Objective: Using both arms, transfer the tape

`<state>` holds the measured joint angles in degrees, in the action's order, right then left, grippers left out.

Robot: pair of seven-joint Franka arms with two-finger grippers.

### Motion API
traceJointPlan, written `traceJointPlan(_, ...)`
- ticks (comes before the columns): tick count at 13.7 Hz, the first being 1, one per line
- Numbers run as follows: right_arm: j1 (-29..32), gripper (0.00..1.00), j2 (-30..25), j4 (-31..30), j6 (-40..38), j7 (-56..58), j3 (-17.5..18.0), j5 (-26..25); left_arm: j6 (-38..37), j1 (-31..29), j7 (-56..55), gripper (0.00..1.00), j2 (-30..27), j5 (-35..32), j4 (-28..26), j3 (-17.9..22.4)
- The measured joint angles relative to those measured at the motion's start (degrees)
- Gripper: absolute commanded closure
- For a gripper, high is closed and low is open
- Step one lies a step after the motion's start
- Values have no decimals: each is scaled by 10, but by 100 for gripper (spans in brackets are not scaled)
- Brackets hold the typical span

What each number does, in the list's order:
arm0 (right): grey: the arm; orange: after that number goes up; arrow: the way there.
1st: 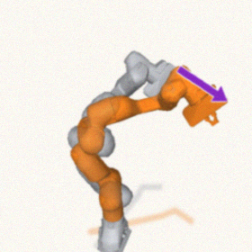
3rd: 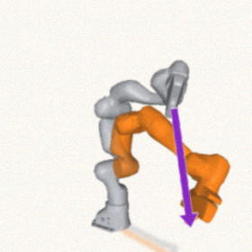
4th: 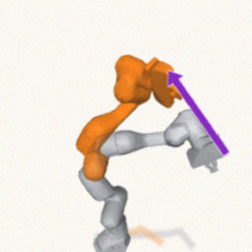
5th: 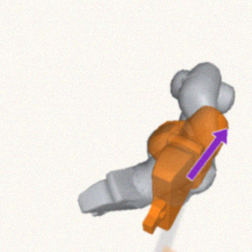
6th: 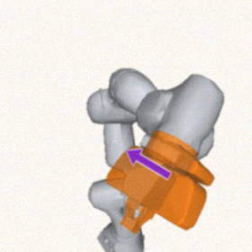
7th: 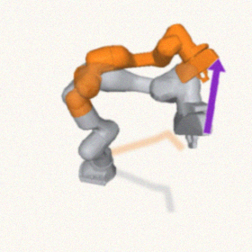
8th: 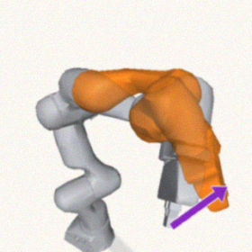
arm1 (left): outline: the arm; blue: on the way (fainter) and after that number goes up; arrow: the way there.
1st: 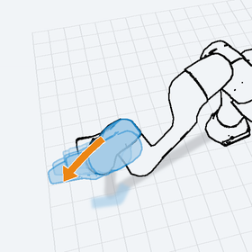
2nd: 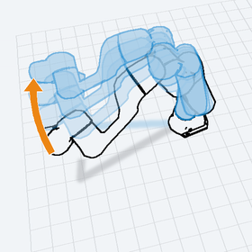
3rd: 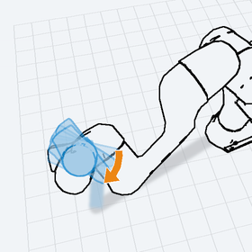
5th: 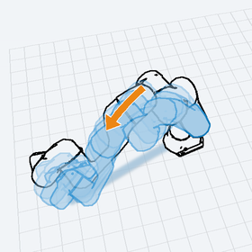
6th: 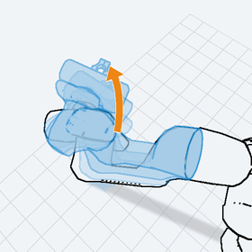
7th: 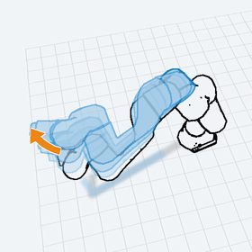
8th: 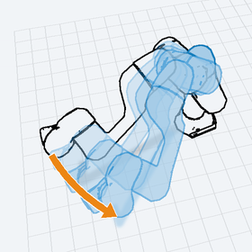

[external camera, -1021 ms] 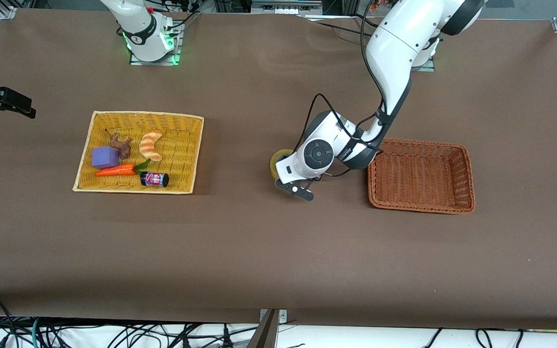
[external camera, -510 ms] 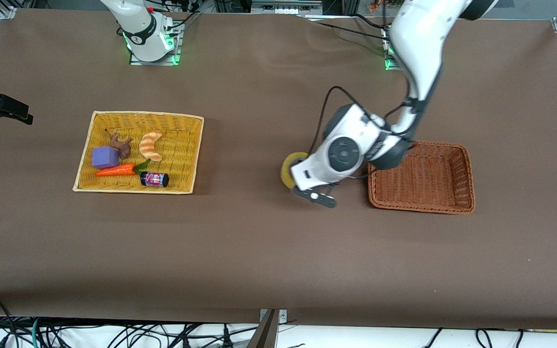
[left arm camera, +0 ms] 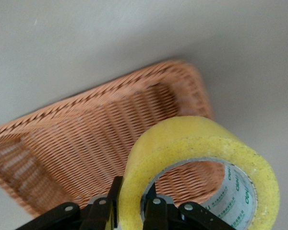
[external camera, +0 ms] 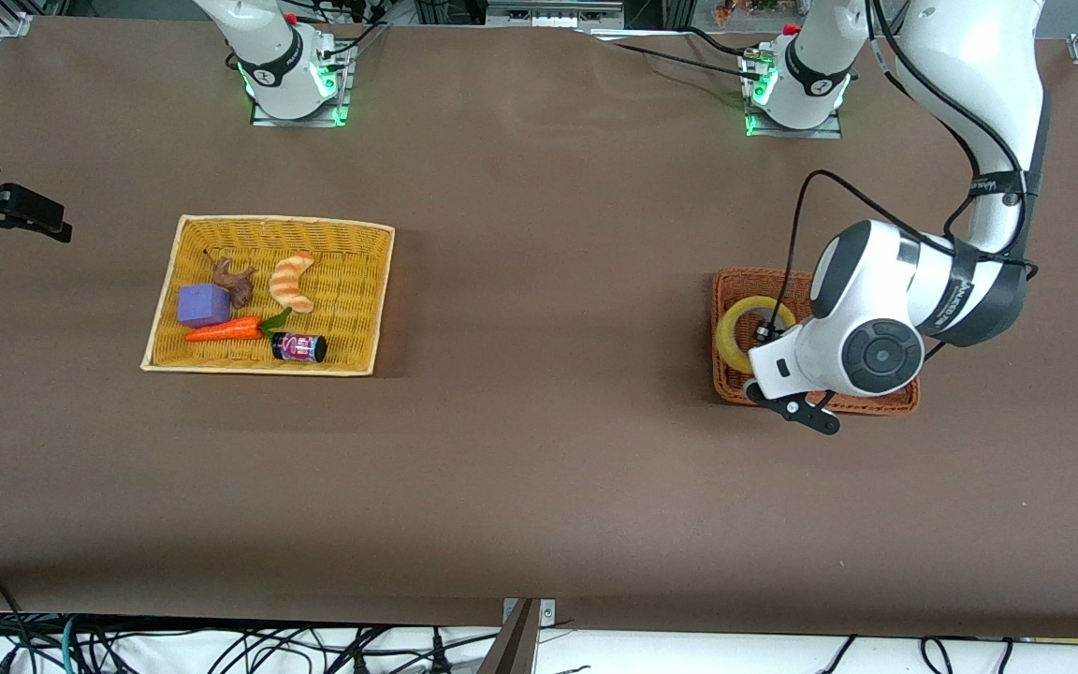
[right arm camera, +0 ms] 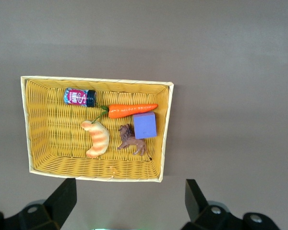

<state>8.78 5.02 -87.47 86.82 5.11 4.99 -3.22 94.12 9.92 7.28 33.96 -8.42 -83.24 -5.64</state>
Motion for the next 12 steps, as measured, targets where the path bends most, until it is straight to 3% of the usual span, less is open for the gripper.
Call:
traceJointPlan(3, 0, 0, 0, 0, 0, 0, 0, 0, 38, -35, 30, 100, 5, -28, -49, 1)
traceJointPlan(4, 0, 0, 0, 0, 0, 0, 0, 0, 66, -53, 49, 93, 6, -34, -69, 1)
traceJointPlan(5, 0, 0, 0, 0, 0, 0, 0, 0, 99, -72, 68, 52, 6, -35, -93, 1)
traceJointPlan(6, 0, 0, 0, 0, 0, 0, 0, 0, 130, -88, 84, 1, 8, -35, -114, 1)
traceJointPlan(8, 0, 0, 0, 0, 0, 0, 0, 0, 152, -107, 103, 0, 10, -35, -134, -1)
traceJointPlan(12, 0, 0, 0, 0, 0, 0, 0, 0, 129, -106, 99, 0, -33, -31, -111, -40)
